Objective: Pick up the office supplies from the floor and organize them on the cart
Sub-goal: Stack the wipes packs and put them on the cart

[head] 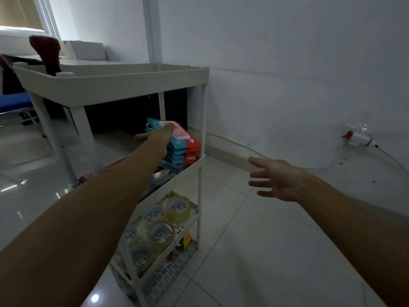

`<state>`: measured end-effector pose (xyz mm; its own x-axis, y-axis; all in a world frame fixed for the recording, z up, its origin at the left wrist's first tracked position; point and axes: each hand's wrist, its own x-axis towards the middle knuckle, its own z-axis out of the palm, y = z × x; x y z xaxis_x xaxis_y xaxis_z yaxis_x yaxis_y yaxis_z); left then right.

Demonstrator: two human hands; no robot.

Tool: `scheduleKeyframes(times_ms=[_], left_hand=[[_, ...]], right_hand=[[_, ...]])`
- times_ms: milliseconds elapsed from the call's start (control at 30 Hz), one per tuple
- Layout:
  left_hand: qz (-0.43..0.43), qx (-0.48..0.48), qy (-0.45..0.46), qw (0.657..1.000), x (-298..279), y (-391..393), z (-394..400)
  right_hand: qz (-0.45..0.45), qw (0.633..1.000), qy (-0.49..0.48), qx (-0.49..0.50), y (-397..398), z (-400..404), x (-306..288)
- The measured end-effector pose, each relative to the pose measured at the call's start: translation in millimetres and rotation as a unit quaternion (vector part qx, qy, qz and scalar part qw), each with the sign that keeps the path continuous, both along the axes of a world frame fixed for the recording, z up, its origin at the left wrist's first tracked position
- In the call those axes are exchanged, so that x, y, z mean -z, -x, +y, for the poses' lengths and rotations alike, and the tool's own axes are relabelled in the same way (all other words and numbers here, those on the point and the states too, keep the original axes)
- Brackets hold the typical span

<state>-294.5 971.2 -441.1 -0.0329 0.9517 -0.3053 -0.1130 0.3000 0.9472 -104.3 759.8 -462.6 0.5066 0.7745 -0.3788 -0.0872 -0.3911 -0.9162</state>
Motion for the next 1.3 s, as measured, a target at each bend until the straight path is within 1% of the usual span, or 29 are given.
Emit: scheduleKeyframes(times_ms=[67,100,200,300,333,400,433,467,500,533,567,600,633,667,700,767,833,1000,1100,1200,1300], left_hand=[[0.034,0.014,-0.005,0.999,4.8,-0.3,-0.4],[0.037,0.021,-0.002,0.999,10.8,-0.6,4.5],[0.045,0.046,0.036,0.997,17.8,-0.8,7.0],[0.052,0.051,0.017,0.997,12.1,0.2,-2.5],[0.058,0.052,0.013,0.997,11.2,-0.3,-1.3],[0.076,0.074,0.001,0.994,13.3,-2.1,5.8],[0.081,0.067,0.015,0.994,23.5,-6.0,27.9],[0.087,0.082,0.025,0.993,36.6,-10.1,55.2],[0.099,0.086,0.040,0.991,45.1,-15.9,72.1],[0.110,0.099,0.043,0.988,44.3,-17.0,72.5],[0.123,0.107,0.041,0.986,35.6,-17.3,60.8],[0.135,0.126,0.019,0.983,20.3,-13.5,35.8],[0.149,0.140,0.001,0.979,9.9,-11.0,16.1],[0.160,0.157,-0.007,0.975,7.1,-9.1,8.6],[0.178,0.164,0.000,0.970,6.8,-7.3,6.0],[0.175,0.179,0.006,0.968,7.2,-4.2,3.8],[0.163,0.175,0.007,0.971,10.1,-1.9,7.6],[0.089,0.156,0.031,0.983,13.4,1.6,10.8],[0.072,0.119,0.028,0.990,15.4,4.0,18.6],[0.047,0.118,0.017,0.992,15.0,5.1,14.5],[0.046,0.115,0.005,0.992,12.3,5.5,2.8]], right_hand=[[-0.009,1.000,-0.007,0.004,-2.5,-1.4,-2.3],[-0.012,1.000,-0.013,0.005,-1.9,0.2,-3.2],[-0.003,0.999,-0.032,-0.002,11.0,10.1,-3.3],[-0.002,0.999,-0.037,-0.026,31.7,26.8,1.1],[-0.020,0.998,-0.043,-0.037,39.8,32.3,2.0],[-0.095,0.990,-0.070,-0.074,58.1,42.3,3.7],[-0.151,0.979,-0.090,-0.108,68.2,45.9,4.6],[-0.214,0.959,-0.110,-0.151,78.3,49.6,6.8],[-0.283,0.930,-0.122,-0.198,87.7,53.5,9.7],[-0.354,0.896,-0.120,-0.242,95.9,57.7,13.5],[-0.420,0.857,-0.106,-0.280,102.0,62.4,18.5],[-0.474,0.820,-0.083,-0.309,106.5,67.3,23.7],[-0.513,0.790,-0.060,-0.331,108.9,71.1,29.1],[-0.536,0.769,-0.042,-0.346,111.1,73.0,33.4],[-0.546,0.757,-0.031,-0.358,112.9,73.5,38.0],[-0.552,0.745,-0.019,-0.374,116.8,70.9,46.3],[-0.545,0.749,-0.014,-0.377,117.2,68.8,52.7],[-0.524,0.764,-0.001,-0.377,116.0,66.4,63.0],[-0.543,0.754,0.011,-0.369,117.3,65.3,63.5],[-0.558,0.741,0.026,-0.373,119.8,65.1,56.6],[-0.569,0.730,0.034,-0.378,121.8,65.3,51.8]])
